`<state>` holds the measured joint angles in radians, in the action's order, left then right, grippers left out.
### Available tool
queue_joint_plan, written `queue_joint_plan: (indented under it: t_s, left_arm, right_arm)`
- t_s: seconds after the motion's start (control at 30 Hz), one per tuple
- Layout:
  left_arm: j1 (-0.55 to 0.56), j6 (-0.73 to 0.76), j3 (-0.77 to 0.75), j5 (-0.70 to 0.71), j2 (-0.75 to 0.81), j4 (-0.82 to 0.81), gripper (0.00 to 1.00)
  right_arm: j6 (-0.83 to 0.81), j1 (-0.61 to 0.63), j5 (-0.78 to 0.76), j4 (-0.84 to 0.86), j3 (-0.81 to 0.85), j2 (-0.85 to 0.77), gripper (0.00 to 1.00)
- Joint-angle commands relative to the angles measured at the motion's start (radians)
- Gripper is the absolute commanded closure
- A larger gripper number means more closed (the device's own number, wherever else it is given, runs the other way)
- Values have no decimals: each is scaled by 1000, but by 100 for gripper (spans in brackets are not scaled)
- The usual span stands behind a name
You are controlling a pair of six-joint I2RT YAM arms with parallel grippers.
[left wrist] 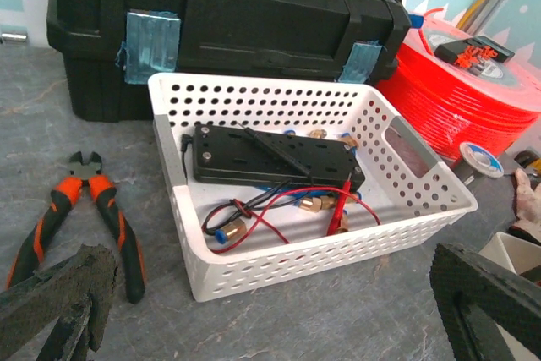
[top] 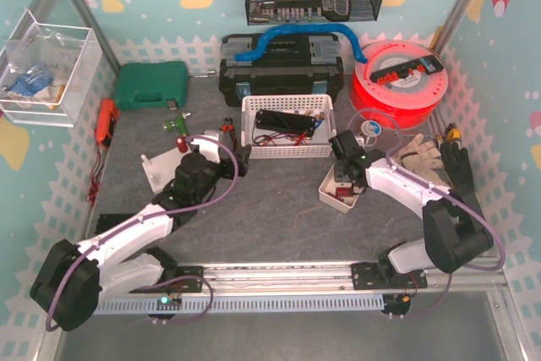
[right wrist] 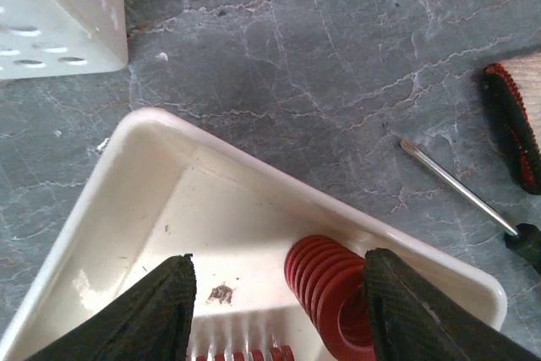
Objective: Install the large spring
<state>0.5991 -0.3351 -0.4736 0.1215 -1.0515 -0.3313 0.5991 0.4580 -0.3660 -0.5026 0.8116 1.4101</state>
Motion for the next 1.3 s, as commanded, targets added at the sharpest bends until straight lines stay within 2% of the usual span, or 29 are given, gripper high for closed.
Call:
queue_joint_plan:
  t_s: [0.0, 0.27, 0.63, 0.83, 1.13, 1.27]
  left_arm:
    - [11, 15, -2, 15, 21, 6, 1]
    - [16, 18, -4, 47, 24, 10, 1]
    - [24, 23, -3, 63, 37, 14, 1]
    - [26, 25, -4, 71, 32, 14, 1]
    - [29, 28, -6, 75, 28, 15, 1]
    - [28, 30, -5, 79, 32, 17, 1]
  right_arm:
    - [2, -1, -11, 7, 1, -44, 44]
    - [38, -2, -76, -62, 5, -16, 42]
    - [47, -1, -10, -16, -11, 68, 36]
    - [35, -2, 52, 30, -19, 31, 39]
    - [14, -2, 33, 29, 15, -59, 40]
    - [15, -2, -23, -2, 16, -59, 40]
